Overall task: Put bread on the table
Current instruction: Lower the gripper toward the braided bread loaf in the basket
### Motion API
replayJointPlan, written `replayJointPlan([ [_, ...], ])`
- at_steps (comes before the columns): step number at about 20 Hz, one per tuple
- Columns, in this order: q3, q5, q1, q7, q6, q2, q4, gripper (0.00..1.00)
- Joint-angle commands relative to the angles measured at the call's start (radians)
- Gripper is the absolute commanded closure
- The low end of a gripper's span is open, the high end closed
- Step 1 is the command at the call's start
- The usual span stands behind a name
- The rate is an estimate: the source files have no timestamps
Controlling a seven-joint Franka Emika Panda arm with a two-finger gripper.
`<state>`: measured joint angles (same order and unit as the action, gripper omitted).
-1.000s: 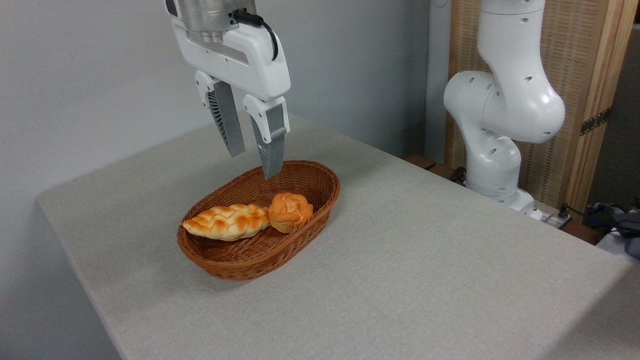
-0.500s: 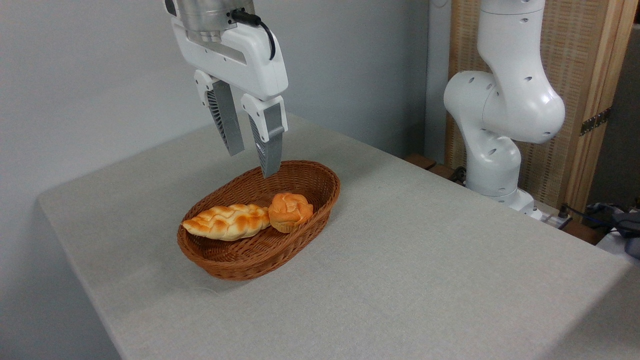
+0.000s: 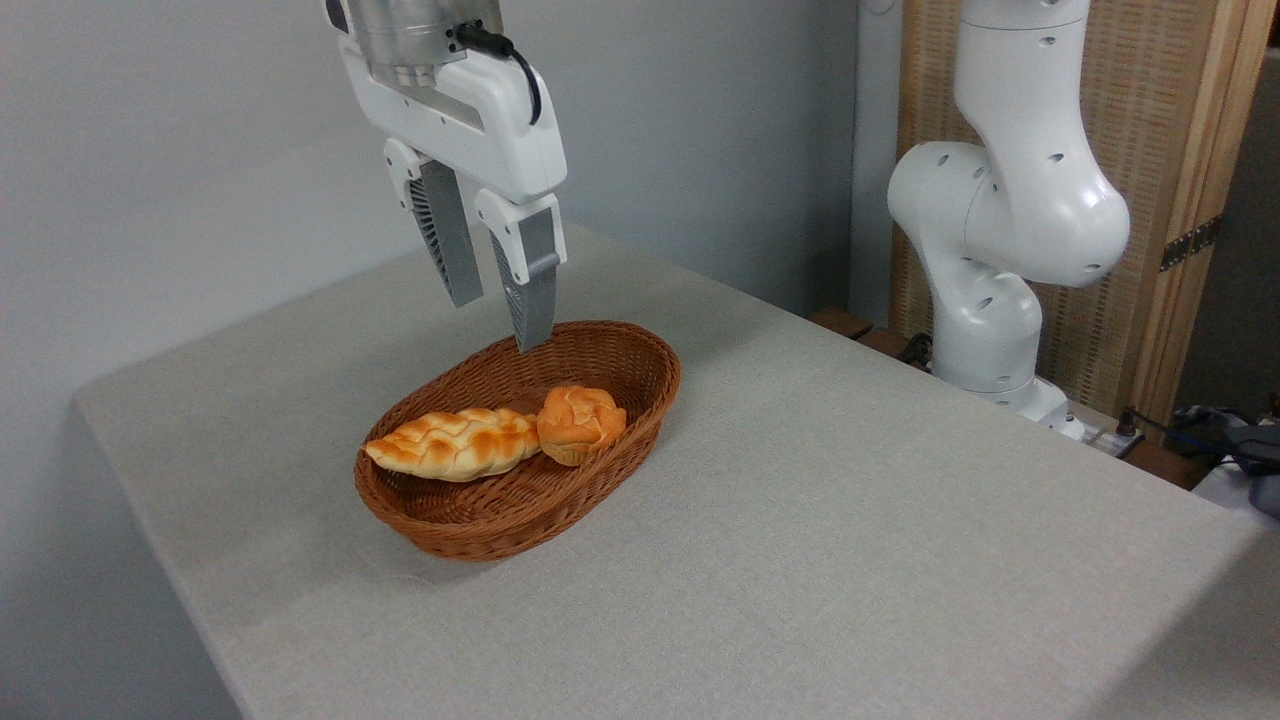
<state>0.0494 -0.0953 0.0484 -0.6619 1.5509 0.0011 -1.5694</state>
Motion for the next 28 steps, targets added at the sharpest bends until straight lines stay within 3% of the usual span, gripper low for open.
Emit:
replayJointPlan([
  [1, 0.018, -0.021, 0.002, -0.008, 0.017, 0.019, 0.006, 0.00],
  [11, 0.167, -0.018, 0.007, 0.004, 0.251, 0.059, -0.133, 0.00],
  [16, 0.187, -0.012, 0.053, 0.005, 0.347, 0.082, -0.198, 0.00],
  [21, 0.187, 0.072, 0.110, 0.007, 0.388, 0.141, -0.215, 0.00],
  [28, 0.187, 0.169, 0.114, -0.005, 0.419, 0.163, -0.235, 0.00],
])
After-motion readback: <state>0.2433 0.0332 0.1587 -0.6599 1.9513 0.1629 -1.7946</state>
